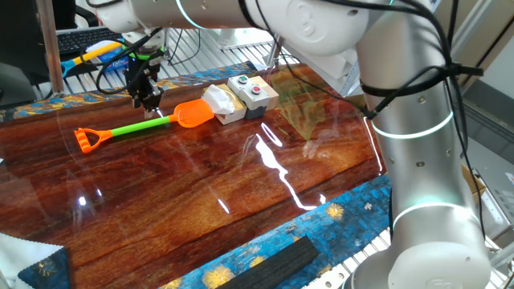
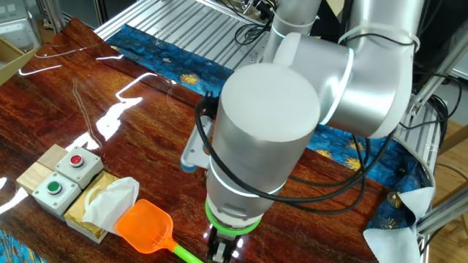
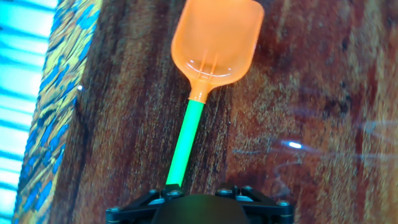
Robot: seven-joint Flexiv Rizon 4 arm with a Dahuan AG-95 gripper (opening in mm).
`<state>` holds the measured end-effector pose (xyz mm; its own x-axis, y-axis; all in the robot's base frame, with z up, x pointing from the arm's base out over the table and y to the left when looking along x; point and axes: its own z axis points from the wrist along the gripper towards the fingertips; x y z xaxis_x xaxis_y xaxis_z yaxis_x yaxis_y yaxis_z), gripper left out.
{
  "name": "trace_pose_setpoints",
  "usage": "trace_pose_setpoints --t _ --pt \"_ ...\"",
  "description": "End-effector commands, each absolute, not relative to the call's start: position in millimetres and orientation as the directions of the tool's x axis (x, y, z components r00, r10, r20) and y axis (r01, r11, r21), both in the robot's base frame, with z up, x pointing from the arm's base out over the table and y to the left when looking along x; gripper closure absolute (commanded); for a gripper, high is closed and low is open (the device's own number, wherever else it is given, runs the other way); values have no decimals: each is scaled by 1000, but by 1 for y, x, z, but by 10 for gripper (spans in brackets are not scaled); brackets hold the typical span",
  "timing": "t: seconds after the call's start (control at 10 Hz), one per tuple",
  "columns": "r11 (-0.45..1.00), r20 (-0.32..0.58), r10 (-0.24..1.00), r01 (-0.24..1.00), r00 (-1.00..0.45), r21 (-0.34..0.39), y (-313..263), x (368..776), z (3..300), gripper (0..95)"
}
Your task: Use a shovel to scoop up an object
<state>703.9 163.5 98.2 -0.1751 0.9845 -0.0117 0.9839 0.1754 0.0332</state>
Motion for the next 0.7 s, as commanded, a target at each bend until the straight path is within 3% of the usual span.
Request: trace_pose_setpoints --t 0.1,0.4,0.5,0.7 --pt "115 24 993 993 -116 36 165 707 96 570" --pt "146 20 989 989 -146 26 166 708 97 570" --pt "191 14 981 981 -192 25 166 708 97 950" --pt "246 6 969 969 -247 27 166 708 97 950"
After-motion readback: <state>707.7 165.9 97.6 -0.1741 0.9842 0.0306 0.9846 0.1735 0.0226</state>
